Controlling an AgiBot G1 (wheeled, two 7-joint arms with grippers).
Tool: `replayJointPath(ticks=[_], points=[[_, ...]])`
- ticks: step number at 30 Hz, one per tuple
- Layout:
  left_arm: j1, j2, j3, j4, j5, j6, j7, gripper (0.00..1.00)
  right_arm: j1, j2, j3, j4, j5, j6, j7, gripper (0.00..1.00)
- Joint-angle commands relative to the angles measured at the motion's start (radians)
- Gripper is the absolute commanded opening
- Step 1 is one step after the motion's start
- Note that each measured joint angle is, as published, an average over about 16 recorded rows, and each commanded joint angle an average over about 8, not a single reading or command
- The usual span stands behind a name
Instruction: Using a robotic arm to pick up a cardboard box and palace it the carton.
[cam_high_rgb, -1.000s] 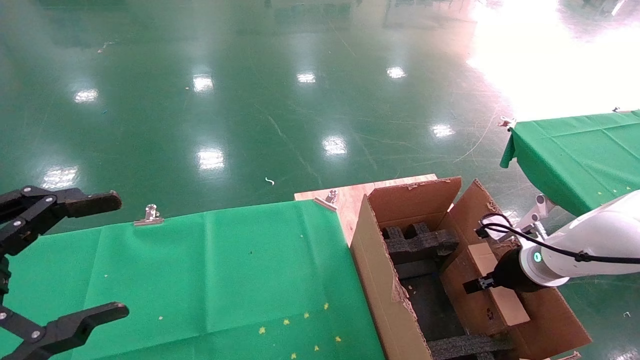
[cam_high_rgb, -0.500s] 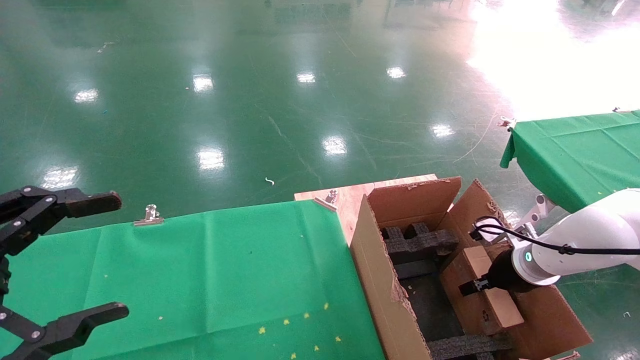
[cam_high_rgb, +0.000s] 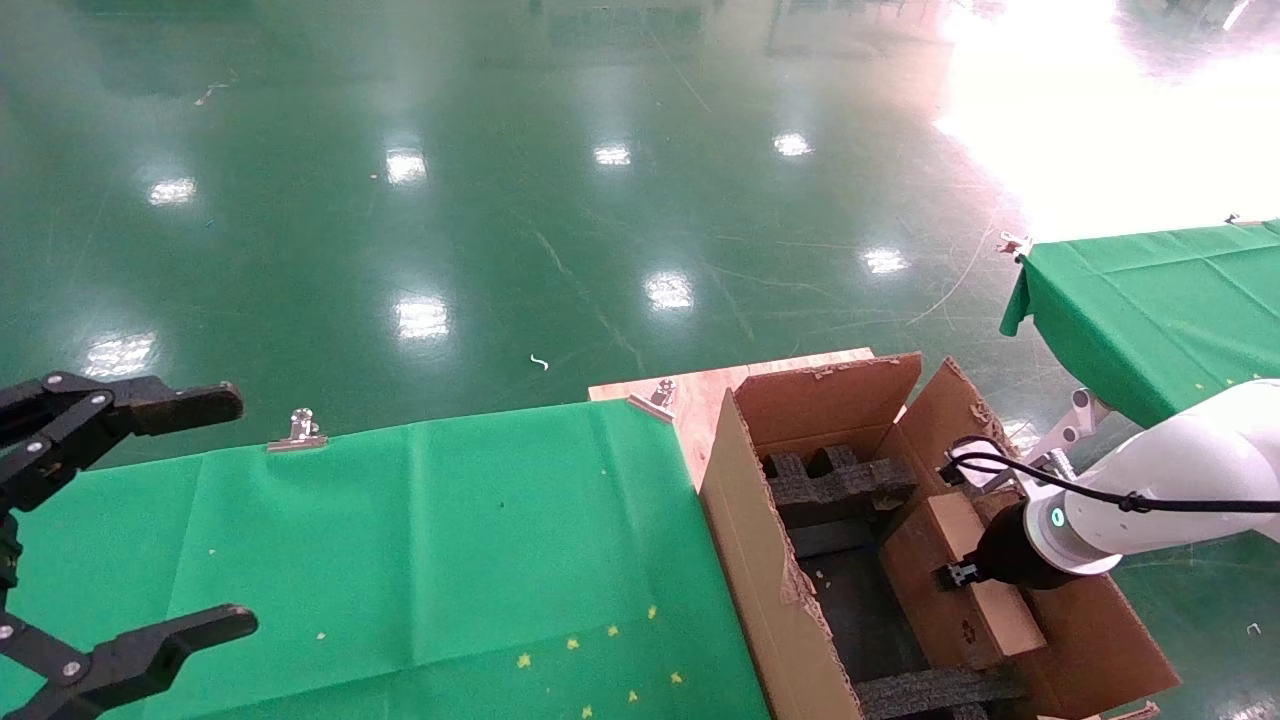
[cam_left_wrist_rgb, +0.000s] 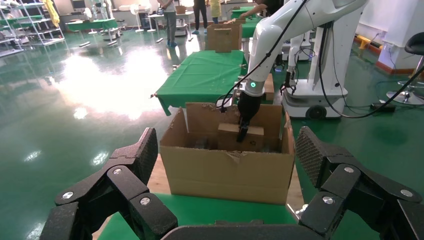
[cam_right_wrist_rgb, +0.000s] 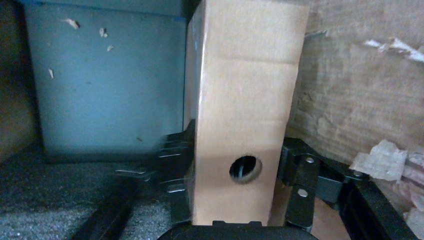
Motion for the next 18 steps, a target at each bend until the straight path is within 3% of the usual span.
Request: replayJointPath(ticks=[1, 18], points=[[0.000, 0.000, 0.000, 0.000, 0.000, 0.000, 0.000, 1.00, 0.002, -0.001, 0.000, 0.001, -0.002, 0.001, -0.001, 1.00], [0.000, 0.000, 0.000, 0.000, 0.000, 0.000, 0.000, 1.00, 0.042, 0.015, 0.009, 0.039, -0.022, -0.007, 0.008, 1.00]])
